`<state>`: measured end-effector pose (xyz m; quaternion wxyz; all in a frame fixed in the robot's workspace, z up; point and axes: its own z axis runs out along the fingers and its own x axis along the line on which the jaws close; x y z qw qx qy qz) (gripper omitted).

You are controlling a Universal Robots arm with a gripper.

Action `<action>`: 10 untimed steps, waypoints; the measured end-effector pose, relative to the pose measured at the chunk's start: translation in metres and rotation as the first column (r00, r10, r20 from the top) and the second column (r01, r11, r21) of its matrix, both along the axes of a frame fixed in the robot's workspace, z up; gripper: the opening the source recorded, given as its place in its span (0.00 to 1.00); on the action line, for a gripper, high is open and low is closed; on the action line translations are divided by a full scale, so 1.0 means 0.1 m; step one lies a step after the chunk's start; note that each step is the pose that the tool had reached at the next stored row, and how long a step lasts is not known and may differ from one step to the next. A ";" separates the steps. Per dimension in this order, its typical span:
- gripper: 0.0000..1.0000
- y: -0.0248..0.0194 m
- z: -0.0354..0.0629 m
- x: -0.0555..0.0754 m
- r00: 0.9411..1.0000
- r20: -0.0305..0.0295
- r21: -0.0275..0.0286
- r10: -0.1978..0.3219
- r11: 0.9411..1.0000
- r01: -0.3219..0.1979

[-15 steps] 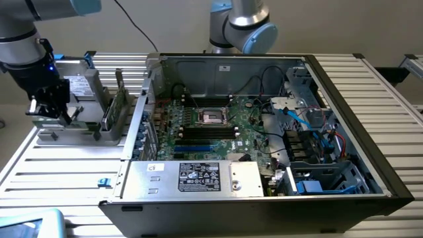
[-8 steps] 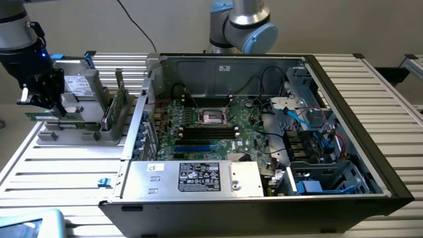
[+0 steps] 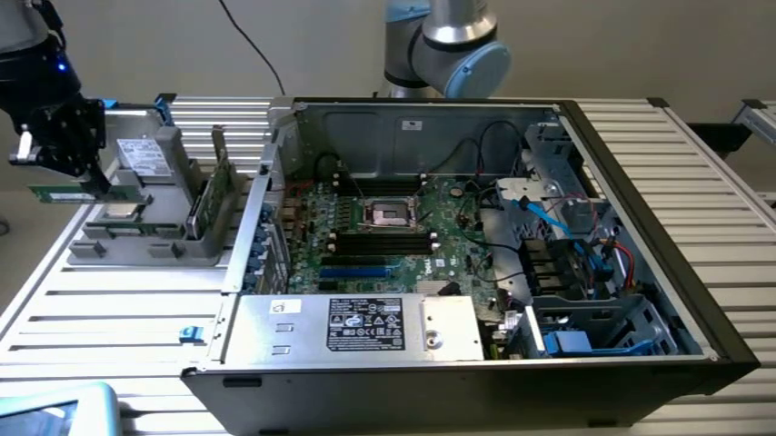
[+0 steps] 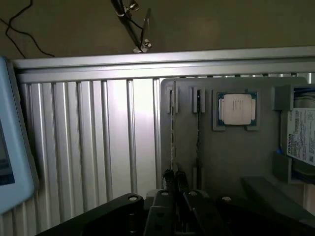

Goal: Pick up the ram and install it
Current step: 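Pick up the ram and move it above insertion slot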

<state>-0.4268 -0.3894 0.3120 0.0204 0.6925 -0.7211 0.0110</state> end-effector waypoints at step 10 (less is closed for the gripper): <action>0.13 -0.060 0.428 0.21 1.000 0.000 0.038 0.009 0.999 -0.009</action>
